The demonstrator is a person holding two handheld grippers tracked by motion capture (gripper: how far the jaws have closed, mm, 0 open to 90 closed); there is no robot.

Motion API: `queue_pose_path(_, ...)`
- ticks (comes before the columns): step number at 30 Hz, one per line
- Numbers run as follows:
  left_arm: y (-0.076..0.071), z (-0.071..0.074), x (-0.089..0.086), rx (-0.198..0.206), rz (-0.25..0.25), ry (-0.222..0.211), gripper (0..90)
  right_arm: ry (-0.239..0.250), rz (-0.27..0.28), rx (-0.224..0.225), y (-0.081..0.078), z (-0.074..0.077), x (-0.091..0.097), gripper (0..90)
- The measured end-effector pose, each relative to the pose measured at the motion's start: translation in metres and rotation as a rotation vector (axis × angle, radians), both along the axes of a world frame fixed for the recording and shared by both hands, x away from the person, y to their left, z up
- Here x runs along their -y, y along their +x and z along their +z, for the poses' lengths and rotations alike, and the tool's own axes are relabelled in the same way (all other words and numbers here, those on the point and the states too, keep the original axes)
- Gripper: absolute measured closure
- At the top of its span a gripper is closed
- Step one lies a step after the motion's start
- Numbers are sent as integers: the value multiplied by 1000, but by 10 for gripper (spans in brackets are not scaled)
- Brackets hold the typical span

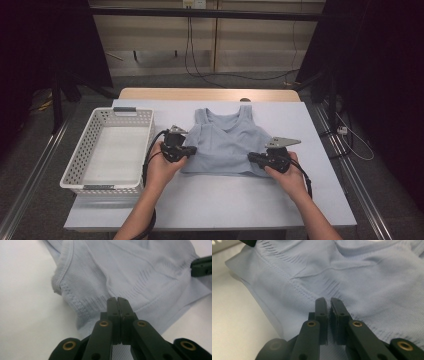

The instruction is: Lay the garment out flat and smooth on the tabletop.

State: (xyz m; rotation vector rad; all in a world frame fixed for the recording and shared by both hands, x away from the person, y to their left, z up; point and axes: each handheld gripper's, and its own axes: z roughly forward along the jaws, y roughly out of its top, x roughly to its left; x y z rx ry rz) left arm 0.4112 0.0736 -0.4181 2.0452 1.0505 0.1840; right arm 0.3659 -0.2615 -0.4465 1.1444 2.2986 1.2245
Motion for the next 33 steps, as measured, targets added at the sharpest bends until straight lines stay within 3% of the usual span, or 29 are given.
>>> queue_pose_path(5,5,-4,-3,0,19,37,897,-1,-4,13,1,2,-7,851)
queue_pose_path(11,10,-23,0,-26,26,107,896,-101,15,-9,5,-9,-20,841)
queue_pose_path(15,11,-29,2,-39,27,125,895,-120,19,-8,5,-12,-23,833)
queue_pose_path(20,9,-29,1,-42,28,126,865,-110,2,-4,2,-13,-20,694)
queue_pose_path(25,6,-22,-4,-36,43,101,684,-75,-48,6,-3,-5,-9,525)
queue_pose_path(29,3,-15,-9,-20,60,80,505,-61,-96,16,-13,0,6,451)
queue_pose_path(33,2,-16,-11,-21,81,82,422,-66,-155,27,-22,6,23,429)
